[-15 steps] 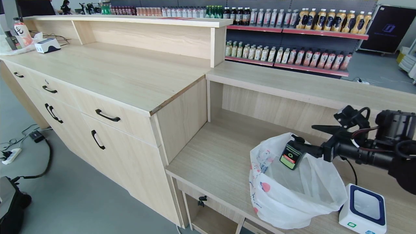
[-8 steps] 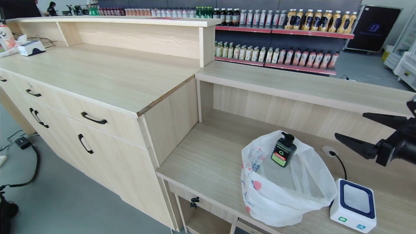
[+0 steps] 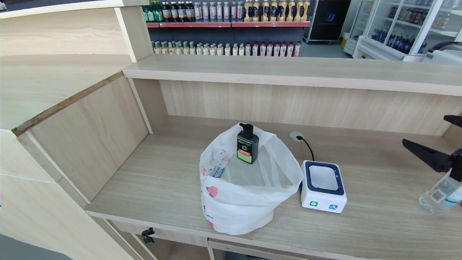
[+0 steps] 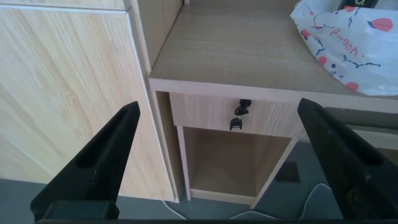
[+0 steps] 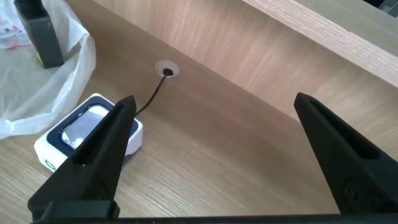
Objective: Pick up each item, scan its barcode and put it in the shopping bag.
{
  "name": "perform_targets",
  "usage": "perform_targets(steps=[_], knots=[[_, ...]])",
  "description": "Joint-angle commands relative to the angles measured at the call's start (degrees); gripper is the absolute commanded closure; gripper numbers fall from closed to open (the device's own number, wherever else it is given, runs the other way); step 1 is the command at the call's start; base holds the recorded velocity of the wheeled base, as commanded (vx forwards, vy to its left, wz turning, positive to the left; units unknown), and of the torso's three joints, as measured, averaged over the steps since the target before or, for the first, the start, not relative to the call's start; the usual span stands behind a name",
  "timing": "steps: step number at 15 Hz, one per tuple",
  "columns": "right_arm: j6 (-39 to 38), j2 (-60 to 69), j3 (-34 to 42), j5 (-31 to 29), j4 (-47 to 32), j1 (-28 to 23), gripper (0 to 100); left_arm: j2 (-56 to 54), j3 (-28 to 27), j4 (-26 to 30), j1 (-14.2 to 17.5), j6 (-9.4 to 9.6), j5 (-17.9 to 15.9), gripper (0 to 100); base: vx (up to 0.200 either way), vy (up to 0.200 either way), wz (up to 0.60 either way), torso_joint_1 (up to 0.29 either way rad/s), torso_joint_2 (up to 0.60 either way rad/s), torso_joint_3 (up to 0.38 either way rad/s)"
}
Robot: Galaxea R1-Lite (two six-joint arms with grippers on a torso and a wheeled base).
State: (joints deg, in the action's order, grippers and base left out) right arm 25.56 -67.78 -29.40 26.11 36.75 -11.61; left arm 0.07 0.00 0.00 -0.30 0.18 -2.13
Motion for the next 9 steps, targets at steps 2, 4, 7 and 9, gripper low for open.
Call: perform_targets(steps=[2,4,7,9], knots=[[-0.60,0.72,0.14,1.66,0.69,0.00,0,0.01,0.00,0.00,-0.05,-0.01,0.02,0,0.000,0.000,0.00,-0.056,0.16,0.114],[-2.10,2.30,0.31,1.66,0.51,0.00,0,0.01,0.00,0.00,-0.05,-0.01,0.02,0,0.000,0.000,0.00,-0.011,0.04,0.021],[-4.73,2.65,0.22,1.22,0.34,-0.17,0,0.01,0.00,0.00,-0.05,-0.01,0.02,0,0.000,0.000,0.00,0.000,0.00,0.000],[-5.09,2.13,0.84,0.87,0.16,-0.88,0,0.01,0.00,0.00,-0.05,-0.01,0.02,0,0.000,0.000,0.00,0.000,0.00,0.000]])
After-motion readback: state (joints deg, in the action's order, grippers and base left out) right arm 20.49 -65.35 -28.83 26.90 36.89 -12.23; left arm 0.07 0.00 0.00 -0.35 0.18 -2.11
